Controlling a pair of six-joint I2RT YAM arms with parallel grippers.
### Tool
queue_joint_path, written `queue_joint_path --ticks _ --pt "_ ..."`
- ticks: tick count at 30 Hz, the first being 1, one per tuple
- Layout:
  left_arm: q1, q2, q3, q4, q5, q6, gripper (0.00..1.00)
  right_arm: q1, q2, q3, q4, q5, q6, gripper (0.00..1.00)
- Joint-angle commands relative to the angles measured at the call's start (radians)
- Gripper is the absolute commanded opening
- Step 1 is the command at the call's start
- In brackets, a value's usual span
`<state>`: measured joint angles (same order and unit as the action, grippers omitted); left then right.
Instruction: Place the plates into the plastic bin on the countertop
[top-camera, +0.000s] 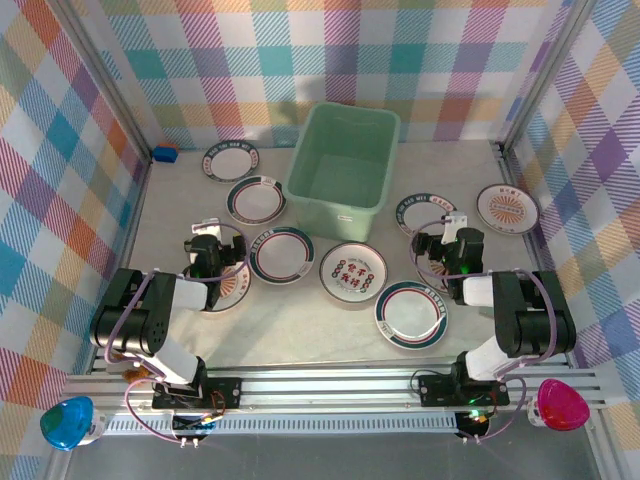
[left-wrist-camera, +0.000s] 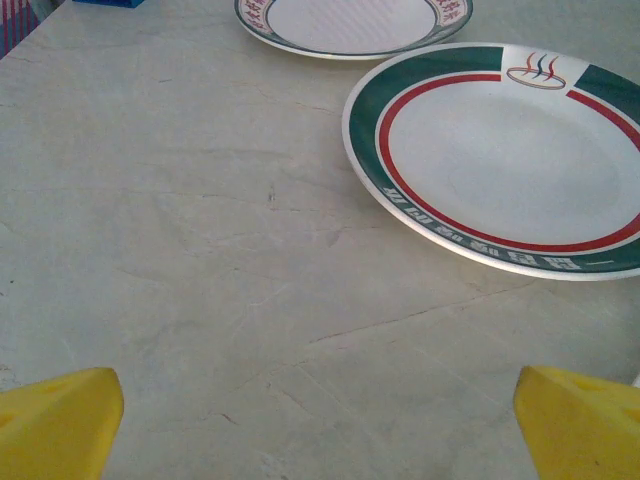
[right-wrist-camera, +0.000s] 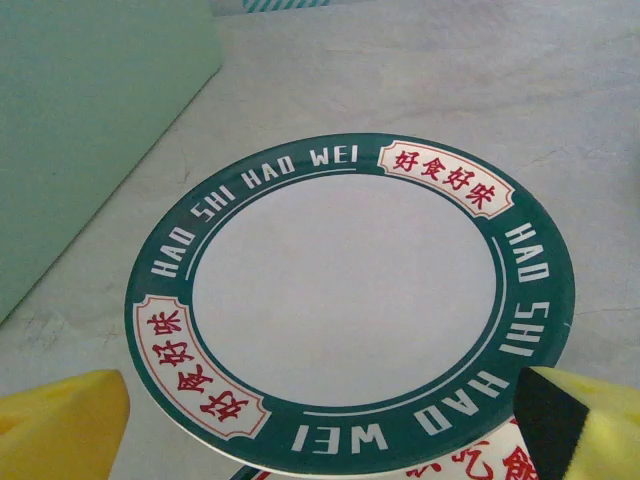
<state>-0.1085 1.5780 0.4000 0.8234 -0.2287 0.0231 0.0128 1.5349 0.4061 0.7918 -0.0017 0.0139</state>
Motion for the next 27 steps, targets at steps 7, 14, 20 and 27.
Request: queue_joint_path --ticks 7,14,20,27 --pt "0.006 0.0 0.001 0.056 -0.01 -0.005 1.0 -0.008 -0.001 0.013 0.018 -0.021 -0.005 0.99" --pt "0.019 -0.004 0.01 0.029 0.018 -0.012 1.0 -0.007 -0.001 0.014 0.015 -0.023 -0.005 0.99" --pt "0.025 -0.006 0.01 0.024 0.032 -0.013 1.0 -0.008 -0.001 0.014 0.017 -0.023 -0.005 0.99" --pt "0.029 -0.05 0.064 -0.099 0.095 0.01 1.0 -0.007 -0.027 0.033 -0.036 0.021 0.013 0.99"
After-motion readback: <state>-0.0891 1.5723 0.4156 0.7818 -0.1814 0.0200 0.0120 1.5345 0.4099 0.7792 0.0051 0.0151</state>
